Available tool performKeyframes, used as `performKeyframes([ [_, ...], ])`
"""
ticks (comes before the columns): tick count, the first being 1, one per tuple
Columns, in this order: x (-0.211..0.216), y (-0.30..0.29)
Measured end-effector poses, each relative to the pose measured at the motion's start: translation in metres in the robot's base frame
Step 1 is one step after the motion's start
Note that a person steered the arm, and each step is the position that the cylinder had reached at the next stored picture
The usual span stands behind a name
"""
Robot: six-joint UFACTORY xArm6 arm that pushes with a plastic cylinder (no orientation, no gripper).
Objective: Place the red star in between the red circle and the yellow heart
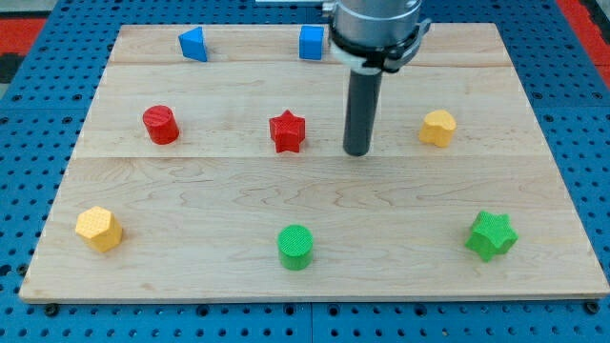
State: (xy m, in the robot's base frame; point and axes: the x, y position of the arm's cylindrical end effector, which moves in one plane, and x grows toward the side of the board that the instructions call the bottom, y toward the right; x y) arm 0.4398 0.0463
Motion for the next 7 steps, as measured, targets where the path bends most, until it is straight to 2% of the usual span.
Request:
performKeyframes([
  [1, 0.001, -0.022],
  [2, -0.005, -0.069],
  [3, -0.032, -0.080],
  [4, -0.033, -0.058],
  [5, -0.015, -0.086],
  [6, -0.042, -0.016],
  [7, -0.104, -0.025],
])
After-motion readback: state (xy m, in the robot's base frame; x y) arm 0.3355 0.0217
